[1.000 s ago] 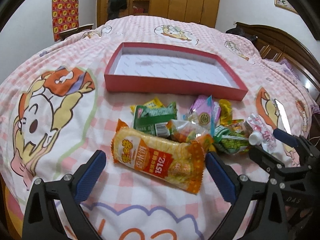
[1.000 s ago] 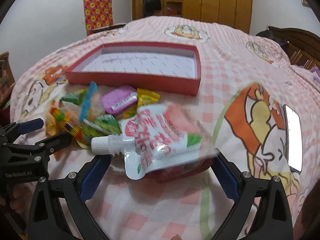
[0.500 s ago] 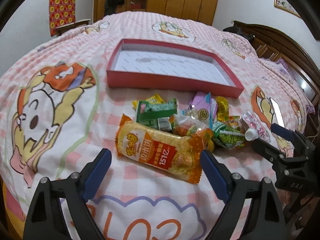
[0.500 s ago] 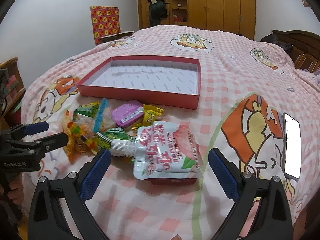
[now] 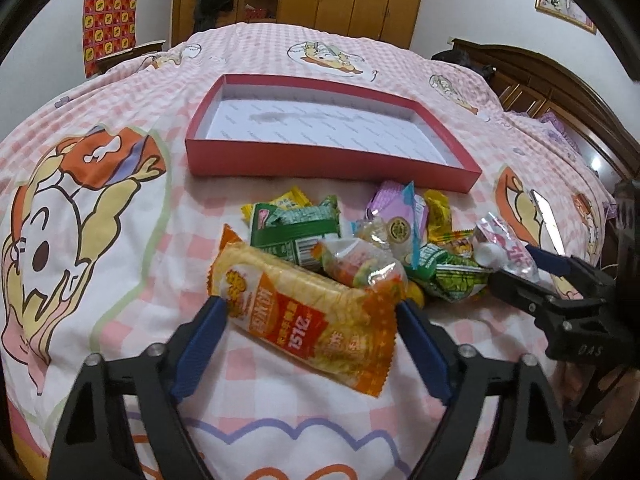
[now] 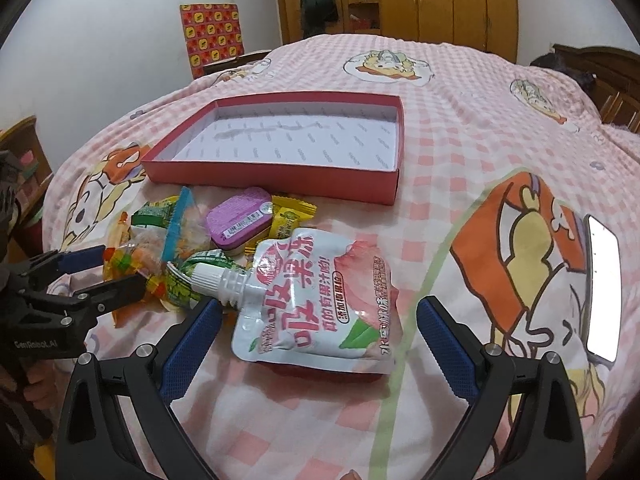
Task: Organize snacks
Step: 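Grasp the yellow rice cracker bar with the left tool while the right tool grasps the jelly pouch, then lift both snacks and carry them over the red box lid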
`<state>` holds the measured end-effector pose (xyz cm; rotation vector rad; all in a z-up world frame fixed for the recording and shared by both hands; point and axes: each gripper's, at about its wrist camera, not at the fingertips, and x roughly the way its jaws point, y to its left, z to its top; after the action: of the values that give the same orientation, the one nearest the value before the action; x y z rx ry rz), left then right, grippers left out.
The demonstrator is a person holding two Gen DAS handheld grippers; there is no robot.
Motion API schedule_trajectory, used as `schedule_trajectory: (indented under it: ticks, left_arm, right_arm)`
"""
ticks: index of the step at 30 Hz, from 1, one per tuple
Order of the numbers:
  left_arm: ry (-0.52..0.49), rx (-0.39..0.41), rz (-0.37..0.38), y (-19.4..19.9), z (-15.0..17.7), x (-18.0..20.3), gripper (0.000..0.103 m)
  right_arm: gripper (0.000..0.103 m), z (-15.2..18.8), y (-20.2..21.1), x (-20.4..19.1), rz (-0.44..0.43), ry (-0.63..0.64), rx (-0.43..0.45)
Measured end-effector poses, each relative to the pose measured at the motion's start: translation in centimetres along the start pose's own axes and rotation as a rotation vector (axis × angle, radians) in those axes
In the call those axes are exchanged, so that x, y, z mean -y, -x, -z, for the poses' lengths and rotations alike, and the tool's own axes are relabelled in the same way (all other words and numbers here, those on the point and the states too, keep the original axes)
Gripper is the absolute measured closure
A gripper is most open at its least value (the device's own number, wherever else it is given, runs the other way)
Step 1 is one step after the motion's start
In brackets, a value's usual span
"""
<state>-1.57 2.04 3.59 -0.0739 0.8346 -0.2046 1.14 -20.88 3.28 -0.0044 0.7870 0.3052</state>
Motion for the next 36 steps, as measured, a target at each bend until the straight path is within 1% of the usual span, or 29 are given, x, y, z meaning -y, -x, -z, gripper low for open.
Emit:
schedule_trajectory:
  ticks: [1,2,3,4,7,9,10,11,13,19,23,24,27,29,34,36]
  left_arm:
    - [0.003,0.002,0.006,0.1,0.0,-0.1,0.026]
    - [0.007,0.004,0.016,0.2,0.0,-0.3,0.028]
    - [0.012,0.005,0.023,0.3,0.0,-0.4,0.034]
    - [0.017,0.006,0.030,0.4,0.0,-0.5,0.036]
    - [0.017,0.012,0.040,0.8,0.0,-0.6,0.040]
    - [0.015,0.019,0.042,1.1,0.0,-0.5,0.044]
    - [0.014,0.025,0.042,1.3,0.0,-0.5,0.050]
    - [0.012,0.033,0.042,1.6,-0.1,-0.6,0.051]
    - [0.010,0.045,0.042,2.2,-0.2,-0.6,0.061]
    - [0.017,0.053,0.038,2.8,-0.2,-1.1,0.066]
    - [0.033,0.040,0.033,3.4,0.1,-1.8,0.066]
    - [0.036,0.037,0.025,3.6,0.2,-2.1,0.066]
    - [0.059,0.046,-0.034,4.0,0.3,-2.9,0.066]
    - [0.081,0.050,-0.061,3.7,0.1,-3.4,0.065]
    - [0.087,0.025,-0.060,2.2,-0.4,-3.9,0.064]
    - [0.082,-0.002,-0.069,1.2,-0.4,-3.9,0.064]
  right_arm:
    - [0.003,0.0,-0.2,0.2,-0.007,-0.014,-0.005]
    - [0.004,0.1,-0.2,0.4,-0.014,-0.025,-0.007]
    - [0.006,0.1,-0.3,0.6,-0.026,-0.040,-0.010]
    - [0.011,0.1,-0.3,0.8,-0.035,-0.052,-0.013]
    - [0.020,0.1,-0.2,1.0,-0.054,-0.077,-0.014]
    - [0.020,0.1,-0.1,0.8,-0.055,-0.076,-0.009]
    - [0.021,0.1,0.1,0.8,-0.053,-0.073,-0.002]
    - [0.021,0.1,0.2,0.7,-0.051,-0.070,0.003]
    - [0.021,0.1,0.6,0.6,-0.048,-0.067,0.017]
    - [0.022,0.0,1.3,0.5,-0.055,-0.067,0.047]
    - [0.022,0.0,1.7,0.2,-0.059,-0.057,0.058]
    - [0.022,0.0,1.8,0.1,-0.060,-0.054,0.061]
    - [0.022,0.1,2.0,-0.1,-0.065,-0.046,0.067]
    - [0.022,0.1,2.0,-0.2,-0.071,-0.044,0.070]
    - [0.022,0.3,1.8,-0.6,-0.080,-0.041,0.067]
    - [0.022,0.4,1.7,-0.6,-0.081,-0.041,0.065]
